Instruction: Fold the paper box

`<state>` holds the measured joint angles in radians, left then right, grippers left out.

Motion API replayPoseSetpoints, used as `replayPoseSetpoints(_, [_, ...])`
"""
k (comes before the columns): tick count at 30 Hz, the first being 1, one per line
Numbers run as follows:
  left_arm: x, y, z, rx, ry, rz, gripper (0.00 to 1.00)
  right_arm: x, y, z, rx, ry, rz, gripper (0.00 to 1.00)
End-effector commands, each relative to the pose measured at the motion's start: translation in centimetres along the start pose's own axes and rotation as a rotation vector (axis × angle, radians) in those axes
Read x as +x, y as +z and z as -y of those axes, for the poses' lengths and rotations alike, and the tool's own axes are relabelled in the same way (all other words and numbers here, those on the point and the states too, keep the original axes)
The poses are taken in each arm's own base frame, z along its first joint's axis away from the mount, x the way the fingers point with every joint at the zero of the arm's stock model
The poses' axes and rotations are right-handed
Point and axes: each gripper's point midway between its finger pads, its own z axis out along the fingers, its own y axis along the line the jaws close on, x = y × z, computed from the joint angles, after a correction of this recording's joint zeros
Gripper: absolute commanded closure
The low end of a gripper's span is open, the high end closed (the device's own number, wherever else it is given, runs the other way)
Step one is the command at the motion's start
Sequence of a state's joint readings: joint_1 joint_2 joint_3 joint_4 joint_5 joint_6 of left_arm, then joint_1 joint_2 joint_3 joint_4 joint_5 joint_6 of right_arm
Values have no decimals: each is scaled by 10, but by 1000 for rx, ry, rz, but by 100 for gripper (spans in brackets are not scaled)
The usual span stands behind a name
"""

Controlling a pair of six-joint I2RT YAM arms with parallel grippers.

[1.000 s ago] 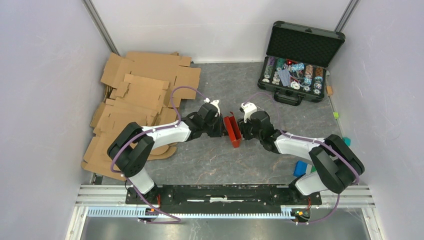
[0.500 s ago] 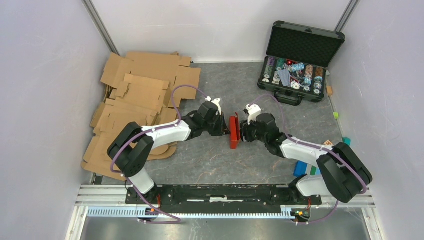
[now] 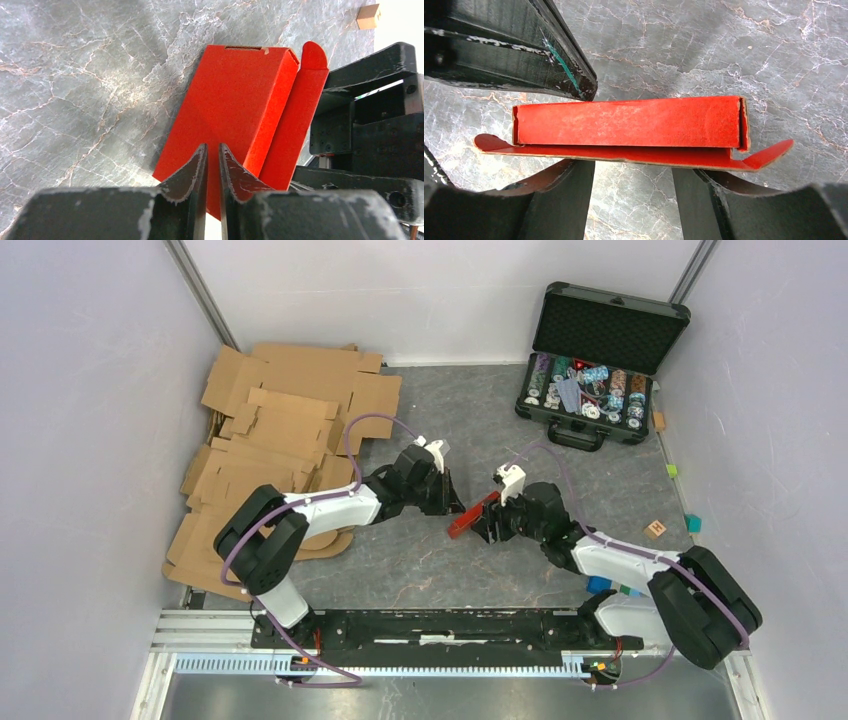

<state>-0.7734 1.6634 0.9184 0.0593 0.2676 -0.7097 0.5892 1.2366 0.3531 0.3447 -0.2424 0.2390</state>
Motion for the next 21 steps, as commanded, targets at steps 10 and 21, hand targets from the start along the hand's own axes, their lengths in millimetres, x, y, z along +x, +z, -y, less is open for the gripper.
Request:
replayPoseSetpoints(10, [3,-6,15,95,29,-22,80,-28,-15,-22,-106,-67,154,25])
replayPoseSetpoints(21, [13,0,6,88,0,-52,81,-27,-19,-39,-176,-104,176,2])
